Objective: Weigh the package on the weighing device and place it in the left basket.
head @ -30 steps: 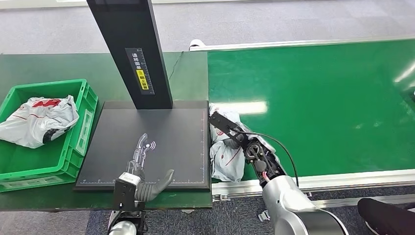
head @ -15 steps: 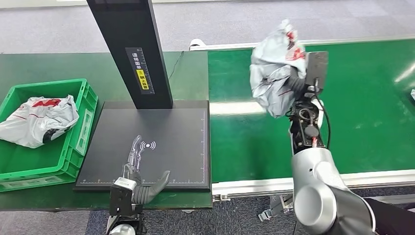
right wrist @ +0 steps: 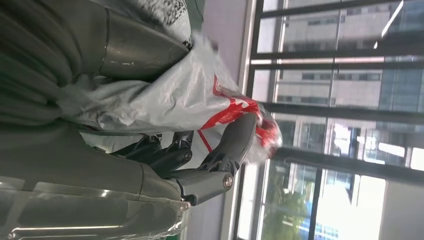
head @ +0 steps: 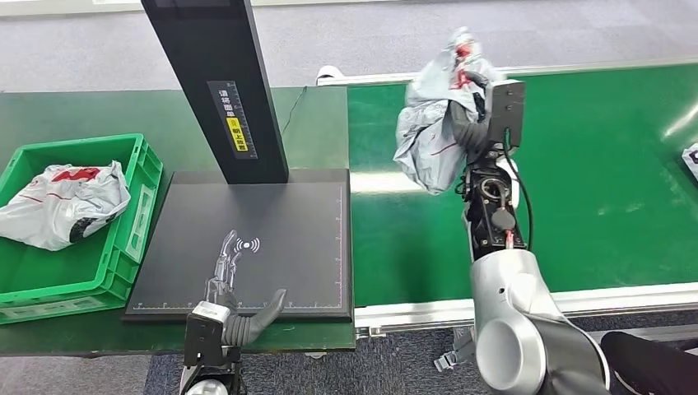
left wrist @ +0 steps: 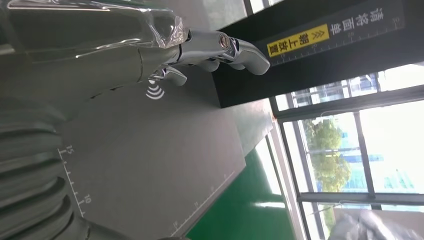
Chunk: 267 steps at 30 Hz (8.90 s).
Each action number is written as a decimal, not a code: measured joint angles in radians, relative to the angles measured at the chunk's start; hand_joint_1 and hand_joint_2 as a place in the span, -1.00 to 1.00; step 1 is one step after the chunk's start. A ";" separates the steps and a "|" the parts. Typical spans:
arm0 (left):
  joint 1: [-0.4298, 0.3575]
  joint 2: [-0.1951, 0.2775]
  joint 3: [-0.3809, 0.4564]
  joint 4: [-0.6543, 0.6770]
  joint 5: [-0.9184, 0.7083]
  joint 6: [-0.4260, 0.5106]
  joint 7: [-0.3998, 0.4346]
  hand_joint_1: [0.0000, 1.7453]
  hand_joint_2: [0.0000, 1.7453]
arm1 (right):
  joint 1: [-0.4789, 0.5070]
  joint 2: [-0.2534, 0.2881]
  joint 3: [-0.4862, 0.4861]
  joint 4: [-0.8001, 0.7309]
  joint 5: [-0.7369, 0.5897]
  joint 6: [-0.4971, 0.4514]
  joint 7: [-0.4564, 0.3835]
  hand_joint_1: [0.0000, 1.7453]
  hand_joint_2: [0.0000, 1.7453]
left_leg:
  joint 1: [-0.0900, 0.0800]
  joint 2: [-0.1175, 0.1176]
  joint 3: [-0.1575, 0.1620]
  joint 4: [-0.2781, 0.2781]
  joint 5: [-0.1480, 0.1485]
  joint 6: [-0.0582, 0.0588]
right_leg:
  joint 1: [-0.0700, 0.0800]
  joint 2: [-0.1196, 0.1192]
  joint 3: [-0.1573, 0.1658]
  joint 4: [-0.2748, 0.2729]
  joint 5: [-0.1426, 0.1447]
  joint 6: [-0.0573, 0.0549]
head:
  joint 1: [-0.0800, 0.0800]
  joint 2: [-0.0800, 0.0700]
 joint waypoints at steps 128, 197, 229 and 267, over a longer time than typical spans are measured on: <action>-0.350 0.037 -0.018 0.287 -0.650 0.110 0.334 -1.00 1.00 | 0.658 0.183 0.525 -0.710 -0.409 0.143 -0.052 -1.00 1.00 | 0.001 -0.002 0.004 0.000 -0.001 -0.001 | 0.001 -0.002 0.005 -0.001 -0.002 -0.002 | 0.001 0.000; -0.579 0.148 0.133 0.717 -0.789 0.211 0.416 1.00 1.00 | 0.639 0.179 0.551 -0.703 -0.433 0.141 -0.053 -1.00 1.00 | 0.003 -0.002 0.021 -0.001 -0.001 -0.004 | 0.003 -0.001 0.023 0.000 -0.002 -0.004 | 0.001 0.000; -0.052 0.079 0.090 -0.756 -0.026 0.482 -0.123 1.00 1.00 | 0.679 0.180 0.504 -0.702 -0.393 0.141 -0.070 -1.00 1.00 | 0.004 0.001 0.004 -0.001 -0.004 -0.002 | 0.003 0.000 0.005 -0.001 -0.004 -0.002 | 0.001 0.000; -1.180 0.530 0.390 0.808 -0.811 0.108 0.785 1.00 1.00 | 0.791 0.191 0.510 -0.825 -0.363 0.215 -0.071 -1.00 1.00 | 0.007 0.001 -0.002 0.000 0.005 -0.010 | 0.009 0.000 -0.002 -0.001 0.004 -0.013 | 0.001 0.000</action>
